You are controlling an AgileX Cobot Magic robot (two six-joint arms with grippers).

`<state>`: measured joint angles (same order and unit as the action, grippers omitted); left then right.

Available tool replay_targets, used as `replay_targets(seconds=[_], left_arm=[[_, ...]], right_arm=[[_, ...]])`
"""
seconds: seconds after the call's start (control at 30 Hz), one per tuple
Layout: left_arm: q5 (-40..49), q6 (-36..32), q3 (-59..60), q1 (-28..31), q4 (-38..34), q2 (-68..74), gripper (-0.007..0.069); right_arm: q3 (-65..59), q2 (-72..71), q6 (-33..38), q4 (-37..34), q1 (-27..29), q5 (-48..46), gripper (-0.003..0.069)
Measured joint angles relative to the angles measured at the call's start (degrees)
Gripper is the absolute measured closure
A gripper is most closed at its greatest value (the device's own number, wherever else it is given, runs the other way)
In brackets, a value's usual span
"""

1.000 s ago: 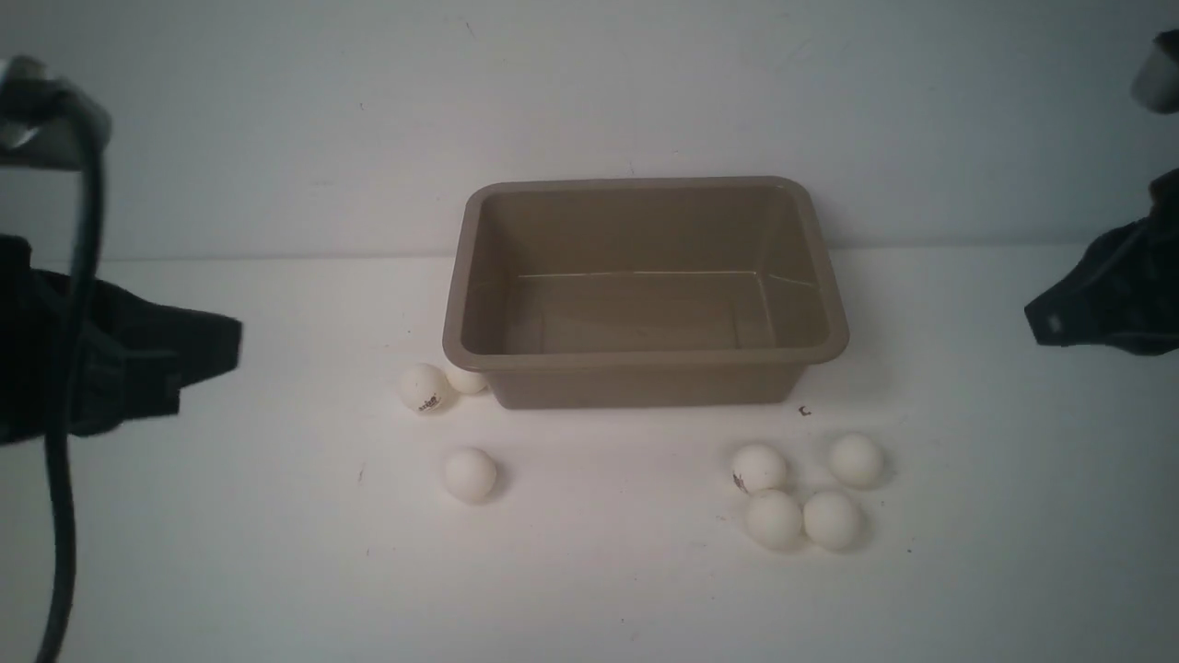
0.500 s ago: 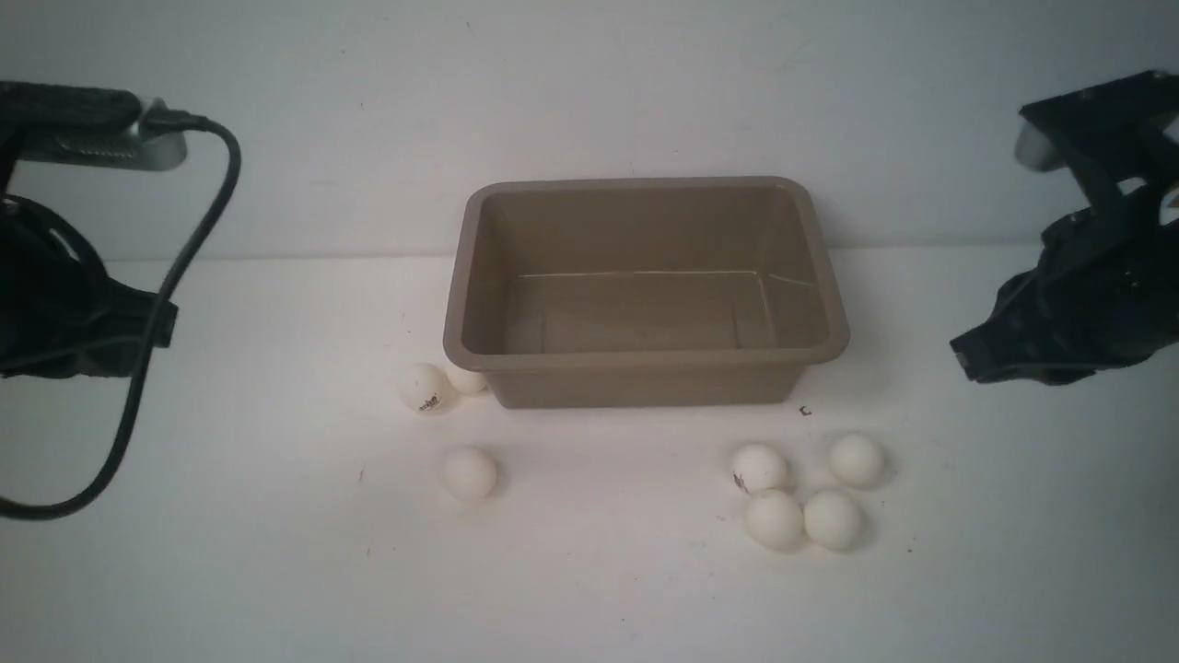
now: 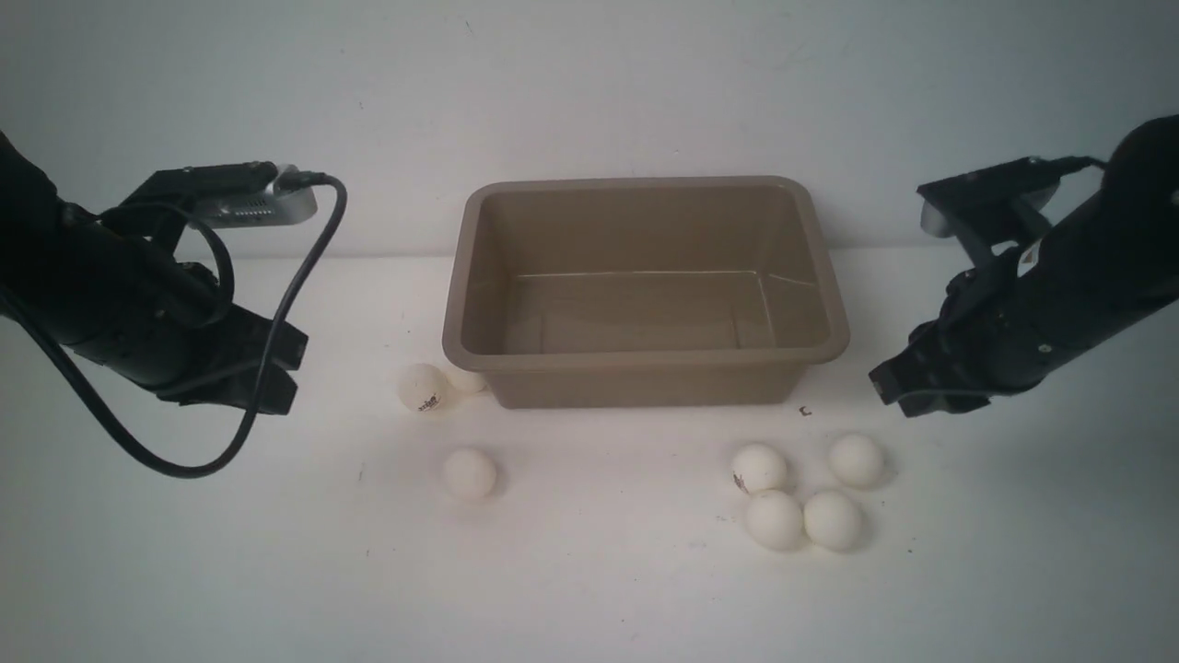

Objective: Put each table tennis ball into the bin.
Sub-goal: Use the right arm to clamp the table tennis ball closest to it

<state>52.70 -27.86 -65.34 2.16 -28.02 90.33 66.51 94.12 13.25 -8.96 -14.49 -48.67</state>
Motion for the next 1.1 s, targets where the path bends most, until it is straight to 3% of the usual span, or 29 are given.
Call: replay_targets(seconds=[0.03, 0.17, 0.33, 0.5, 1.1], left_arm=[[-0.1, -0.6, 0.0, 0.0, -0.1, 0.0, 0.0627], [-0.3, -3.5, 0.0, 0.0, -1.3, 0.2, 0.0606], [-0.3, -3.7, 0.0, 0.0, -1.4, 0.2, 0.0561], [-0.3, -3.7, 0.0, 0.0, -1.4, 0.2, 0.0531], [-0.5, -3.9, 0.0, 0.0, -1.4, 0.2, 0.0531]], right_arm=[[0.0, 0.4, 0.0, 0.0, 0.0, 0.1, 0.0498], [2.1, 4.8, 0.0, 0.0, 0.0, 1.3, 0.0320], [3.4, 8.8, -0.8, 0.0, 0.0, 1.9, 0.0207], [3.9, 11.3, -1.1, -0.6, 0.0, 2.3, 0.0188], [4.1, 15.7, -0.5, -3.0, -0.1, 3.3, 0.0185]])
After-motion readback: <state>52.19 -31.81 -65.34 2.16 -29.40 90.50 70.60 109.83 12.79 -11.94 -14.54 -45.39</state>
